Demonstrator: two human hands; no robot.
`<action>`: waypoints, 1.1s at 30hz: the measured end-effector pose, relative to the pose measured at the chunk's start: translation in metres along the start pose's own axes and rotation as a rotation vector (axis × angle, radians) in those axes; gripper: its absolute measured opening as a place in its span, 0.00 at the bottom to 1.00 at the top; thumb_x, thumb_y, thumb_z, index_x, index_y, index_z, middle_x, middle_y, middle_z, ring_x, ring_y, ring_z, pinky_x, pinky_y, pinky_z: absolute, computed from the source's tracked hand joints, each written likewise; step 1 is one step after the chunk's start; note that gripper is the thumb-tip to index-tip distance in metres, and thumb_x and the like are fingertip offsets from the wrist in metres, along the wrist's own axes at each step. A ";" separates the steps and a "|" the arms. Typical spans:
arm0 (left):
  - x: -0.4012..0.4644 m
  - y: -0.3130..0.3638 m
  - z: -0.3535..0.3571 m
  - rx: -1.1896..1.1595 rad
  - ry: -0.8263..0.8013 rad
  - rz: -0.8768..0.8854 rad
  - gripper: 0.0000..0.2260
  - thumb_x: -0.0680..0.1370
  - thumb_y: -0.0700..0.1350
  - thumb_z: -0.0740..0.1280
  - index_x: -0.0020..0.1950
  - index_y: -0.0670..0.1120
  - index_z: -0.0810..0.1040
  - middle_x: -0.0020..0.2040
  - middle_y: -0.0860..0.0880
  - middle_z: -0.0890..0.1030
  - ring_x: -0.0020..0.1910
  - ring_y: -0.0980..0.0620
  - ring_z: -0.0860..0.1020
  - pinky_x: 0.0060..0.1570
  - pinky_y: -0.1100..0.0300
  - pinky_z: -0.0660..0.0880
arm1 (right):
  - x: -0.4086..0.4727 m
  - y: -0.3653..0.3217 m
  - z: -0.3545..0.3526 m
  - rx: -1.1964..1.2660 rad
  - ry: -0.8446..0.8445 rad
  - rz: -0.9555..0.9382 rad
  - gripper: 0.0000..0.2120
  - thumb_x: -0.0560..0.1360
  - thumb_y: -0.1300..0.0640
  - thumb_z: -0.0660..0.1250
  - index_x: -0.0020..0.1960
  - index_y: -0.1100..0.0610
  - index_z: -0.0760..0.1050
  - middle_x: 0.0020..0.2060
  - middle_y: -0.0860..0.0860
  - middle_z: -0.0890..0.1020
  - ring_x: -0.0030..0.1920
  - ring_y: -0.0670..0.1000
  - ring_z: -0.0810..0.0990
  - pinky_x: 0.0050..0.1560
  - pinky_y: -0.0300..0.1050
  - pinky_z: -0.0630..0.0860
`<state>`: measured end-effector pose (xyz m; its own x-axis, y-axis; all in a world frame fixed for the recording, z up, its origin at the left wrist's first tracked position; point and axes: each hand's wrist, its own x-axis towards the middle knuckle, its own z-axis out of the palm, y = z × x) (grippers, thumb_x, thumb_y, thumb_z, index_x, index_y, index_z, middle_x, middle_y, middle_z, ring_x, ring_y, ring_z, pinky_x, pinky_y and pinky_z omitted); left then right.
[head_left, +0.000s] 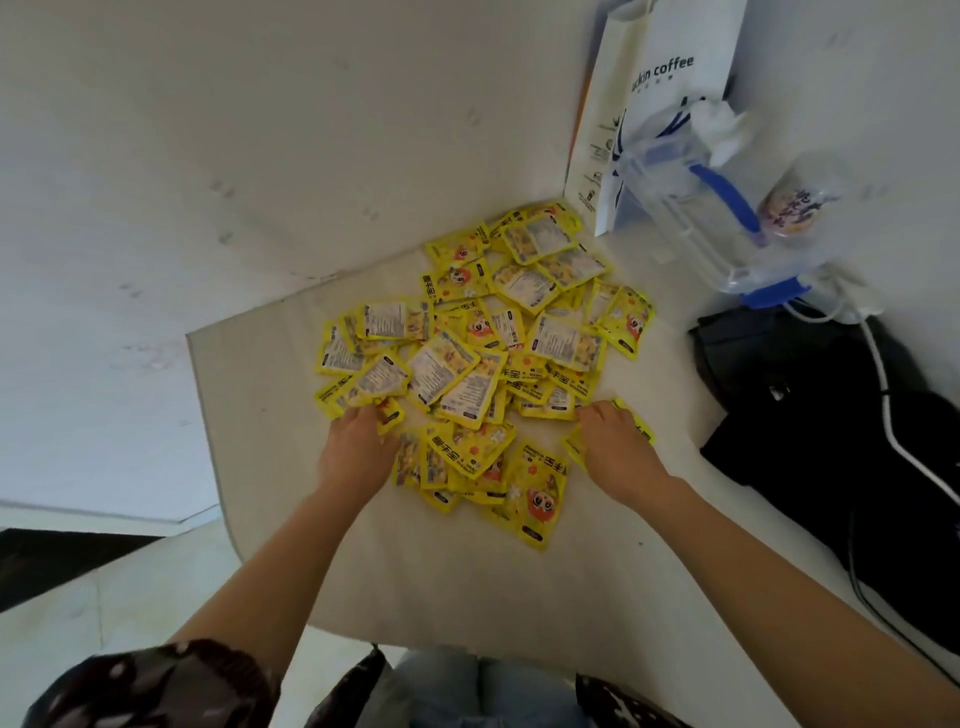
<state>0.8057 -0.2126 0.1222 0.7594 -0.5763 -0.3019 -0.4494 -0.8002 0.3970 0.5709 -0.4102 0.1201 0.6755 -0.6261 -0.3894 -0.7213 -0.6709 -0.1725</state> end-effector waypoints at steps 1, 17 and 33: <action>0.011 0.000 -0.004 0.002 0.012 -0.001 0.17 0.77 0.45 0.65 0.64 0.41 0.74 0.65 0.41 0.74 0.65 0.39 0.69 0.61 0.46 0.68 | 0.005 0.003 0.001 -0.020 -0.011 -0.009 0.25 0.74 0.67 0.60 0.71 0.59 0.64 0.66 0.58 0.68 0.64 0.61 0.67 0.63 0.55 0.71; 0.084 -0.007 -0.012 0.091 -0.086 -0.030 0.25 0.77 0.52 0.66 0.70 0.42 0.67 0.68 0.40 0.68 0.67 0.37 0.64 0.64 0.44 0.66 | 0.024 0.029 -0.004 -0.148 -0.139 -0.046 0.26 0.76 0.61 0.60 0.73 0.48 0.62 0.71 0.51 0.64 0.71 0.61 0.59 0.69 0.52 0.62; 0.065 -0.021 -0.004 0.072 -0.013 0.051 0.28 0.68 0.56 0.76 0.57 0.39 0.72 0.54 0.39 0.73 0.57 0.37 0.70 0.55 0.45 0.69 | 0.022 0.012 -0.019 -0.214 -0.297 0.032 0.22 0.70 0.55 0.71 0.63 0.48 0.71 0.56 0.50 0.75 0.65 0.55 0.67 0.71 0.68 0.50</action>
<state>0.8664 -0.2326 0.0976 0.7285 -0.6184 -0.2946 -0.5205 -0.7793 0.3489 0.5799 -0.4399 0.1266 0.5565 -0.5263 -0.6428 -0.6715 -0.7405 0.0250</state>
